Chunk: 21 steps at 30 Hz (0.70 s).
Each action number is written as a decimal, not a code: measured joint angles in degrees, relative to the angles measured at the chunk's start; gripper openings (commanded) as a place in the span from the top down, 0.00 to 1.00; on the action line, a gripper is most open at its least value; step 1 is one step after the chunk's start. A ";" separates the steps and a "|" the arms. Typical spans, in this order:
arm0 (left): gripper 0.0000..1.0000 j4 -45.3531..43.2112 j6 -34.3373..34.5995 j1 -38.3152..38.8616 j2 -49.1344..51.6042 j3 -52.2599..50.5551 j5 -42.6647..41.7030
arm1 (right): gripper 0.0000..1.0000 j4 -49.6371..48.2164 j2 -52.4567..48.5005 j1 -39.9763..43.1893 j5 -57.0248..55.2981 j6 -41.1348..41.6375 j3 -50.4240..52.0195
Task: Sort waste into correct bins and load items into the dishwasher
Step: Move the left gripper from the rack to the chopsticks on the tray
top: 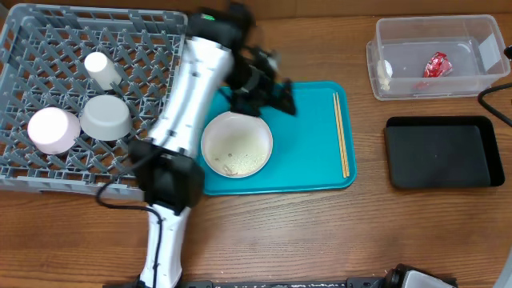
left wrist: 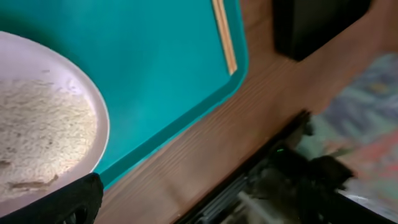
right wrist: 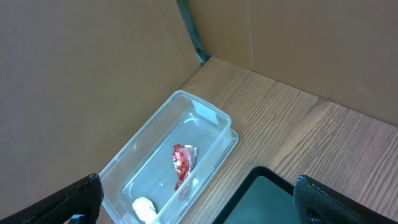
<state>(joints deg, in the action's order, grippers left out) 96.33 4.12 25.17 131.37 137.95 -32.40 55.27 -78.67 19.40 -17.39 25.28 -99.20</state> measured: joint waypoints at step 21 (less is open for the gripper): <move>0.00 0.33 12.83 13.22 -0.48 -0.02 31.43 | 0.00 0.02 0.00 0.02 -0.04 0.00 0.00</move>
<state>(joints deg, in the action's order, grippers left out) 96.66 16.95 38.39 130.89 137.93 -0.97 55.29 -78.67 19.42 -17.43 25.28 -99.20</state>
